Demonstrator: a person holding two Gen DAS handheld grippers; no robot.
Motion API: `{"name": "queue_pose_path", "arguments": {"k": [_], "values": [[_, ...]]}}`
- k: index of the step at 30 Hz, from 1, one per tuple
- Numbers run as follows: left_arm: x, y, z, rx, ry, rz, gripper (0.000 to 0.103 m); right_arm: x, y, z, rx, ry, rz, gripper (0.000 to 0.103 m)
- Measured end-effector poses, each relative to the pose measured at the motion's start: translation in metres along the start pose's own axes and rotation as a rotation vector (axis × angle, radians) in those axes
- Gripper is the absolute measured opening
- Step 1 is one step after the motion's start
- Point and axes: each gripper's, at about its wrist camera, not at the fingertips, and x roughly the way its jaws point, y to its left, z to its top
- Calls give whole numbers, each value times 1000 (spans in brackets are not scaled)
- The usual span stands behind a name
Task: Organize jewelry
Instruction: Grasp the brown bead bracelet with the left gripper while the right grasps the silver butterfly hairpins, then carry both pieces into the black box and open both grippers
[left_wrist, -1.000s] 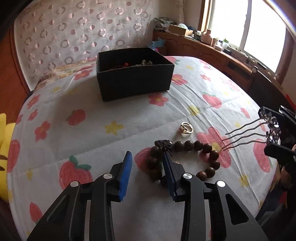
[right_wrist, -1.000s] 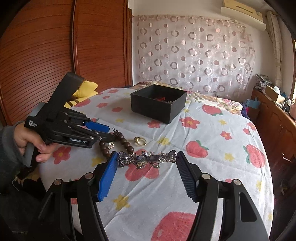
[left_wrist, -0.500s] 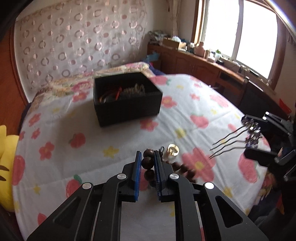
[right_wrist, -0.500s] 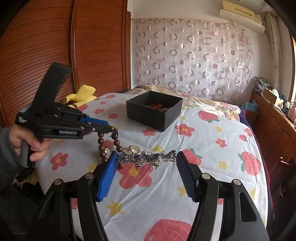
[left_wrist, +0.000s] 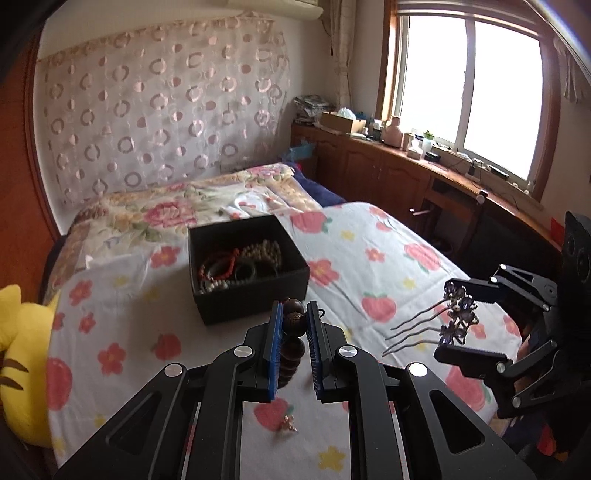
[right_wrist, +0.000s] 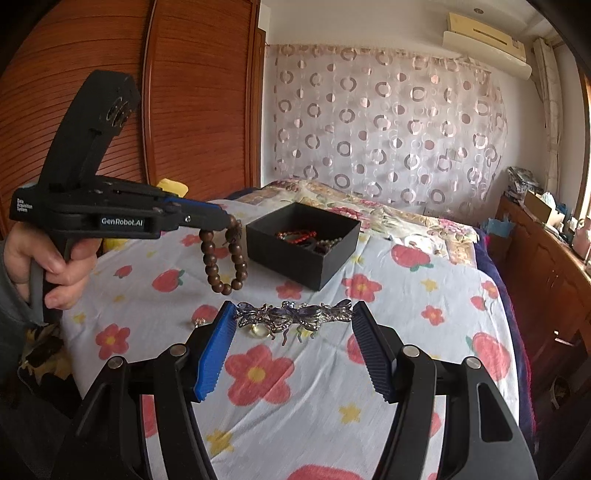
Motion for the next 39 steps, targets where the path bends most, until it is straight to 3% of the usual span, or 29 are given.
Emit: {"name": "queue_pose_path", "arguments": {"k": [22, 35, 39], "values": [[32, 36, 71, -43, -27, 92, 12, 15, -31, 51, 10, -62, -49, 67], [87, 75, 69, -106, 21, 161, 12, 48, -41, 83, 7, -61, -70, 67], [91, 85, 72, -147, 30, 124, 12, 59, -37, 91, -20, -47, -83, 67]]}}
